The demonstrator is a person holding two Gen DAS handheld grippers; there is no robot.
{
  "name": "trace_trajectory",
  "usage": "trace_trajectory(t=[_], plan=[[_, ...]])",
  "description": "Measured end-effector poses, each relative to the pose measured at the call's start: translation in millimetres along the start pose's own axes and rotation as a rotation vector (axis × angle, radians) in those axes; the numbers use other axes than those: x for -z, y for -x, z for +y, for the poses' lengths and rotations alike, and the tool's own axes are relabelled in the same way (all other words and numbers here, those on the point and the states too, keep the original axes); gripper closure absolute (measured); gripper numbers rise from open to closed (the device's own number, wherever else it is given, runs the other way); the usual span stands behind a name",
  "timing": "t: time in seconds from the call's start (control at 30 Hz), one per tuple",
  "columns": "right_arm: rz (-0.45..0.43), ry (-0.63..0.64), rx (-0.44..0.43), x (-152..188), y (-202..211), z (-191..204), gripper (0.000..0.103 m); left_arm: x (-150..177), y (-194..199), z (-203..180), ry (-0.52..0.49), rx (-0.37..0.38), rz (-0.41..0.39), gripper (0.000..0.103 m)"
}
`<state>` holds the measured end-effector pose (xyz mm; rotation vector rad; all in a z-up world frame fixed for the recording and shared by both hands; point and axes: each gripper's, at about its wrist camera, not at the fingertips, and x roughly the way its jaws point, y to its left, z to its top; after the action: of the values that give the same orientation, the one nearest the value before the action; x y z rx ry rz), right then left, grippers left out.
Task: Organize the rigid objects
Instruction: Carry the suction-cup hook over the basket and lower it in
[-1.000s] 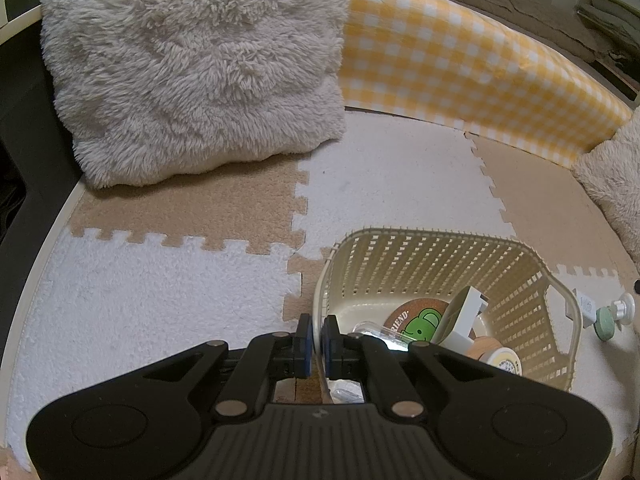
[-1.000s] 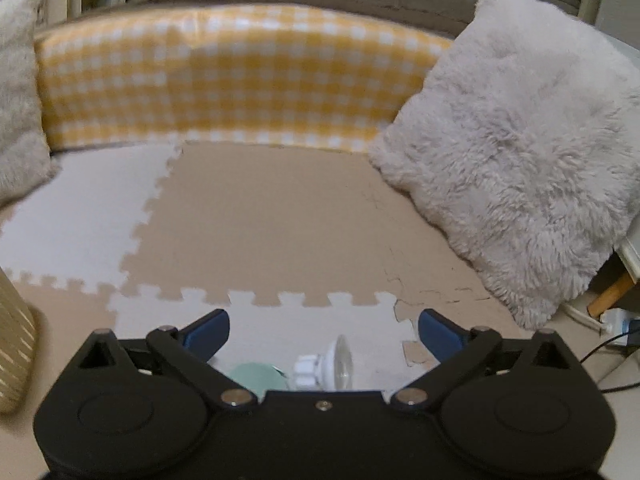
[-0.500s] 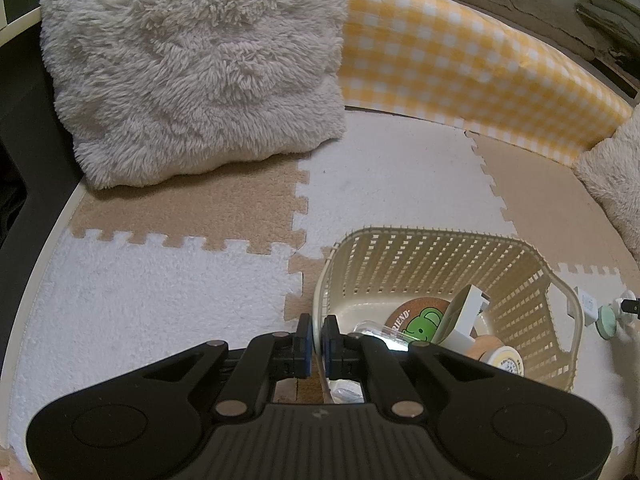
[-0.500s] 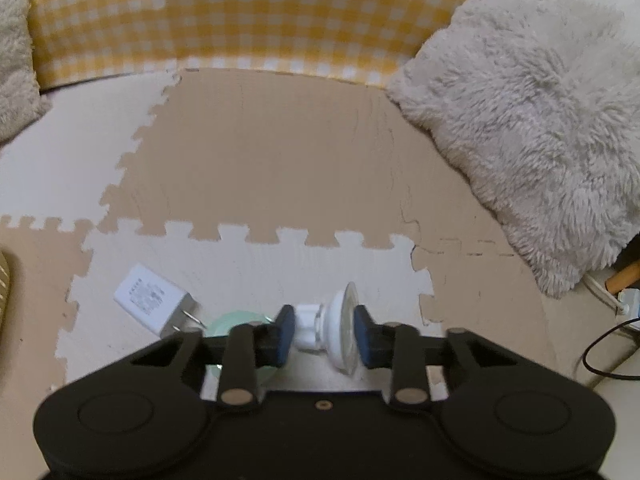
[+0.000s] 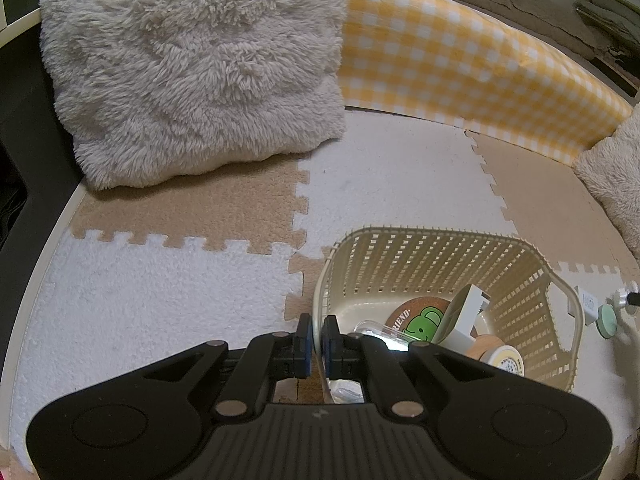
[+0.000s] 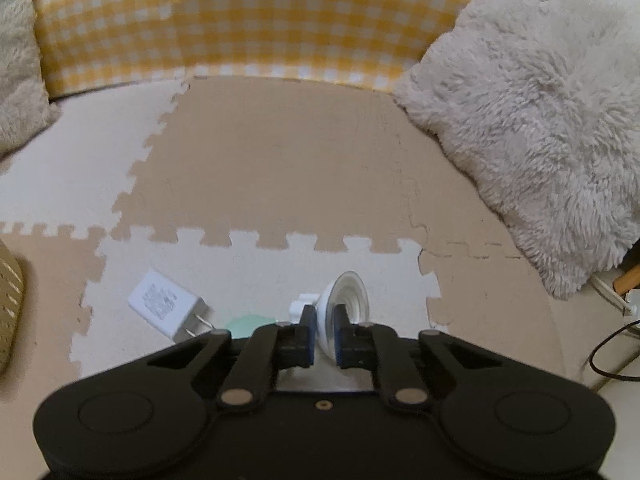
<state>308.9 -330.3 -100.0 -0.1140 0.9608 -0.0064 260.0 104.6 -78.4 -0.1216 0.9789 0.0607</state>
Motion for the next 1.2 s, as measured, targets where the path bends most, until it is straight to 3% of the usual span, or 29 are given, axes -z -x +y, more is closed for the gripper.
trace_trajectory(t=[0.2, 0.4, 0.6, 0.77, 0.97, 1.2], plan=[[-0.122, -0.057, -0.052, -13, 31, 6, 0.094, 0, 0, 0, 0.0, 0.0, 0.0, 0.098], [-0.267, -0.046, -0.169, -24, 75, 35, 0.094, 0, 0, 0, -0.001, -0.001, 0.0, 0.098], [-0.349, -0.007, -0.292, -29, 109, 71, 0.094, 0, 0, 0, 0.0, 0.0, 0.0, 0.098], [-0.358, 0.042, -0.386, -27, 125, 102, 0.094, 0, 0, 0, 0.0, 0.0, 0.0, 0.098], [-0.289, 0.123, -0.521, -22, 129, 149, 0.094, 0, 0, 0, 0.0, 0.0, 0.0, 0.098], [-0.163, 0.293, -0.535, -11, 113, 204, 0.094, 0, 0, 0, -0.003, 0.0, 0.0, 0.098]])
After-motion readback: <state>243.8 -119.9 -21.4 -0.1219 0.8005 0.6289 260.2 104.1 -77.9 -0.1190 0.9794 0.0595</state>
